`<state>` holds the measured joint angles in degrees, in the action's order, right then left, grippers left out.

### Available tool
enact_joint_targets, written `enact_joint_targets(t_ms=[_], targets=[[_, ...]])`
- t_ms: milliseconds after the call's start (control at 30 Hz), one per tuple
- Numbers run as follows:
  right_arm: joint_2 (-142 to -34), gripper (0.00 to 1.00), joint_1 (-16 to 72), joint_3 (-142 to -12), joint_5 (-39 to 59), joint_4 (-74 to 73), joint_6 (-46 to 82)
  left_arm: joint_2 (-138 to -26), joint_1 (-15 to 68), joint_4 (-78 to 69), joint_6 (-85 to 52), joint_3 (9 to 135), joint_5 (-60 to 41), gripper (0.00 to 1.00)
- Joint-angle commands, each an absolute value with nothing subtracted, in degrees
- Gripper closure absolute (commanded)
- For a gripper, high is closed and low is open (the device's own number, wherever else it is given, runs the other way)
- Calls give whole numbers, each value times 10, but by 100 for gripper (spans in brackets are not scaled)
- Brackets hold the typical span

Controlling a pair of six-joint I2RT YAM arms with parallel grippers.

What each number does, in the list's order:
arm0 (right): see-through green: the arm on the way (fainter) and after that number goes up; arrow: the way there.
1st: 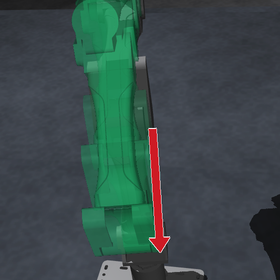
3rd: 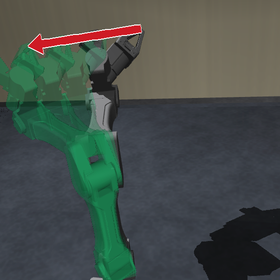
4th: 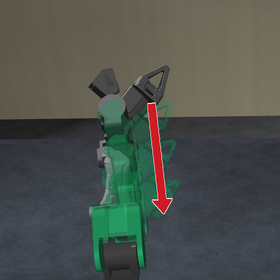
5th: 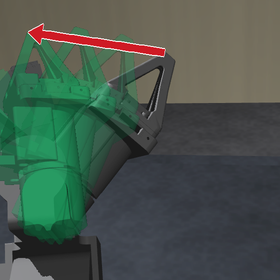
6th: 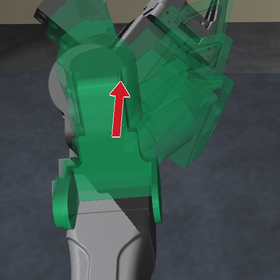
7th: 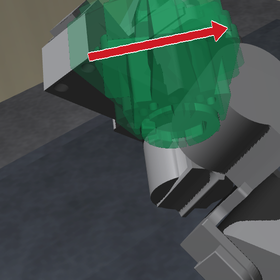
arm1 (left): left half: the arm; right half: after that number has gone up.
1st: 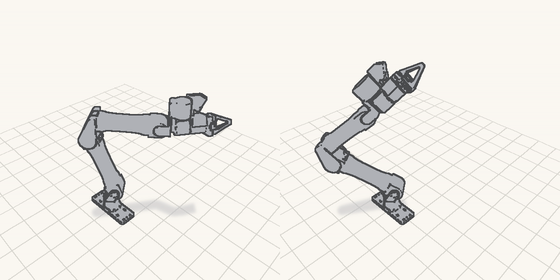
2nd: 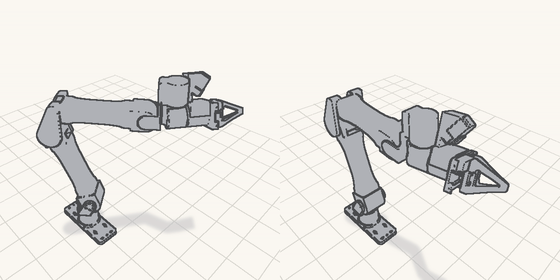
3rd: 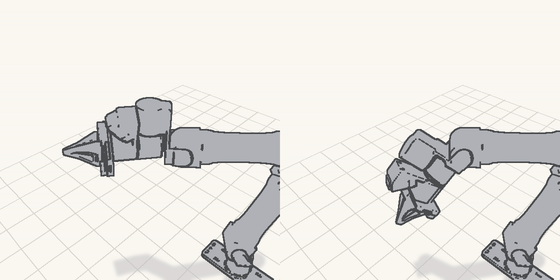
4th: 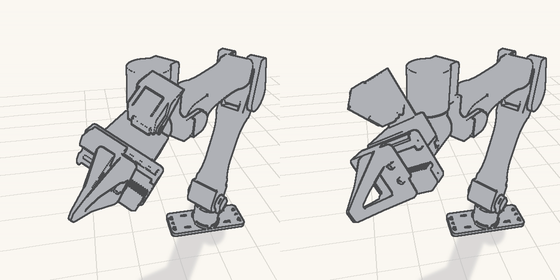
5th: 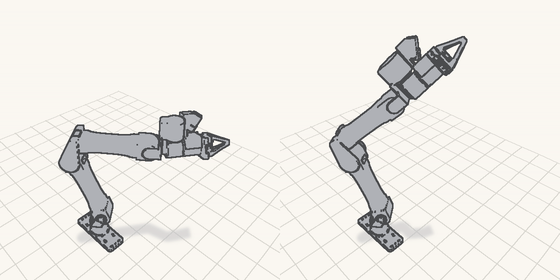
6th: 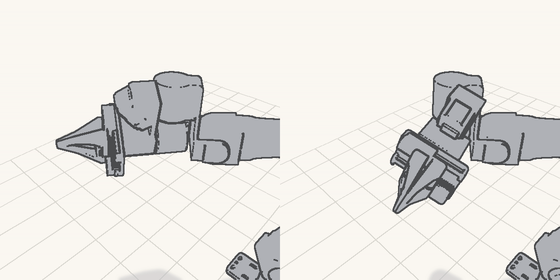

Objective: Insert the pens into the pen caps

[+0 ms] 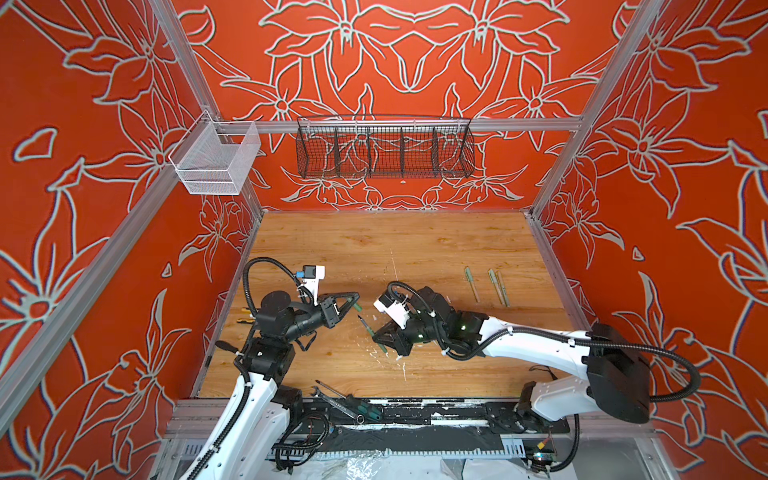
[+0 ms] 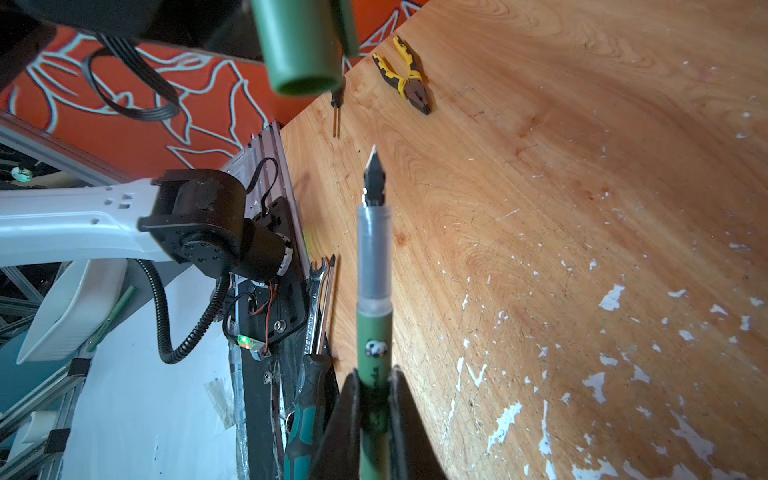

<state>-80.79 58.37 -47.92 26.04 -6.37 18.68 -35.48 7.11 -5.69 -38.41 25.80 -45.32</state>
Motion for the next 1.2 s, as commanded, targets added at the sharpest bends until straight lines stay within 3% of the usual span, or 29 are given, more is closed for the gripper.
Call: enact_joint_targets(t_ms=[0, 633, 1167], targets=[[-785, 100, 586, -474, 271, -83, 189, -350, 69, -73, -382, 263, -465, 100], [-760, 100, 585, -463, 266, -62, 178, -326, 58, -43, -374, 264, -421, 100], [-756, 100, 585, -469, 262, -67, 175, -353, 53, -76, -396, 262, -483, 100]])
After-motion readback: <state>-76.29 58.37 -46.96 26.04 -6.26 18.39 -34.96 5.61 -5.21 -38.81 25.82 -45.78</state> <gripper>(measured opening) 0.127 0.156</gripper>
